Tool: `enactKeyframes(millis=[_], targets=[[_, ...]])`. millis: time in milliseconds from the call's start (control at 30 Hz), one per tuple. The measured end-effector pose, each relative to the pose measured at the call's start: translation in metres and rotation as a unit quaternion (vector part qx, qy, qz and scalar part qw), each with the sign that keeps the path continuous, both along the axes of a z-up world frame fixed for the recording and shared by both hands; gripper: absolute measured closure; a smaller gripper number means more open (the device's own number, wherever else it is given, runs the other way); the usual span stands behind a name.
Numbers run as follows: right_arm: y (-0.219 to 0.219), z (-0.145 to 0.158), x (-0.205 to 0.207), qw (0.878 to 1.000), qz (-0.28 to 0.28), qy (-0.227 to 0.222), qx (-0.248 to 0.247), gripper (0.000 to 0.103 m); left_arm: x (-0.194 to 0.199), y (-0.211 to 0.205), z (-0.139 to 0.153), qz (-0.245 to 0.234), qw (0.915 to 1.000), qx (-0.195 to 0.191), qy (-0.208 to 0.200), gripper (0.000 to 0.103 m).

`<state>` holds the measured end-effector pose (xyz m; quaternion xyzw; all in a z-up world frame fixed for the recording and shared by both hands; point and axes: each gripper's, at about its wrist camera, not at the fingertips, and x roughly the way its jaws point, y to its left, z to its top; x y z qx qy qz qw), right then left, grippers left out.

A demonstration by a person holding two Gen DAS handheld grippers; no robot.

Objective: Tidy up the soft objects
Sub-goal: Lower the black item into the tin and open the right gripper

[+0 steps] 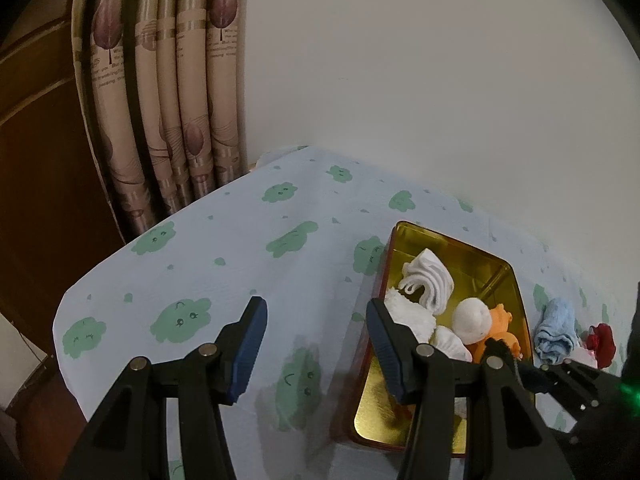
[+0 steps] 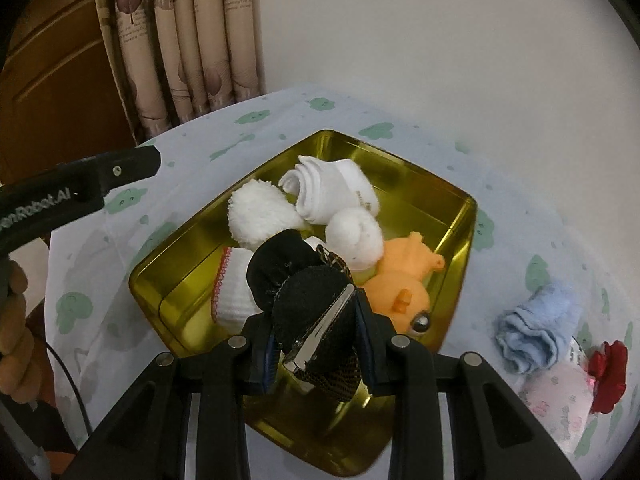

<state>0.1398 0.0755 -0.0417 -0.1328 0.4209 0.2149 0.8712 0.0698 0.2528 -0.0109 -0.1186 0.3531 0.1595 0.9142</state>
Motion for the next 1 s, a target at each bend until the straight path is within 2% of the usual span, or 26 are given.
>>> enactKeyframes(millis=[367,567,700,1000], targets=[[0.003,-0.005,0.000,1.000,0.001,0.017,0.002,0.068,0.000,0.002,-0.002,-0.002,1.0000,-0.009,-0.001,0.050],[0.005,-0.001,-0.007,1.000,0.007,0.012,0.006,0.055,0.000,-0.001,-0.001,-0.003,1.0000,-0.003,-0.003,0.050],[0.007,0.007,-0.013,1.000,0.009,-0.006,0.002,0.041,-0.001,-0.001,0.000,-0.004,1.0000,-0.005,-0.007,0.050],[-0.003,0.028,-0.023,0.999,0.000,-0.022,0.026,0.033,-0.002,-0.004,0.002,-0.010,0.9999,0.000,-0.006,0.050]])
